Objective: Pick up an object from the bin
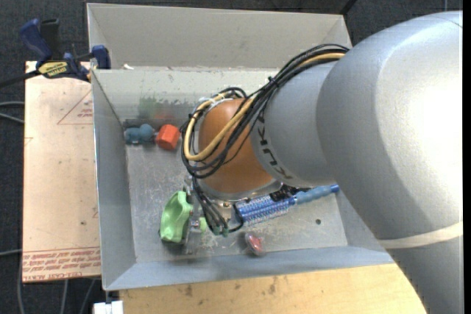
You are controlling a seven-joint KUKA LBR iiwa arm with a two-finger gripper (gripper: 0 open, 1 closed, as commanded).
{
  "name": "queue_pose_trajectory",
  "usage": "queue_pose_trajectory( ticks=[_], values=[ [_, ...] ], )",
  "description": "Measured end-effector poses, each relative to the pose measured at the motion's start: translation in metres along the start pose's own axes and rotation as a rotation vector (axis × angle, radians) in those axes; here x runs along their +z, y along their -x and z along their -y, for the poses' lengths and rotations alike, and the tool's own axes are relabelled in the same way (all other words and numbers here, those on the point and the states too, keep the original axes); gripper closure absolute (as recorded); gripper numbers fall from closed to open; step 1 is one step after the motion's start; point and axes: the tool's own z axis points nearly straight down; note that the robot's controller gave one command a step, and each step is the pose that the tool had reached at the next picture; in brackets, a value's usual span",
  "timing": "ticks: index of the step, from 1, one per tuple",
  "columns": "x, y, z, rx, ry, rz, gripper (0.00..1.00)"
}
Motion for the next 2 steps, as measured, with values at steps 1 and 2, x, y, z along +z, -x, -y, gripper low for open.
queue_pose_trajectory(
  ticks=[1,2],
  values=[
    [-0.005,0.002,0.0,0.003,0.003,0.007,1.0],
    [-0.137,-0.007,0.01,-0.229,0.003,0.014,1.0]
  ],
)
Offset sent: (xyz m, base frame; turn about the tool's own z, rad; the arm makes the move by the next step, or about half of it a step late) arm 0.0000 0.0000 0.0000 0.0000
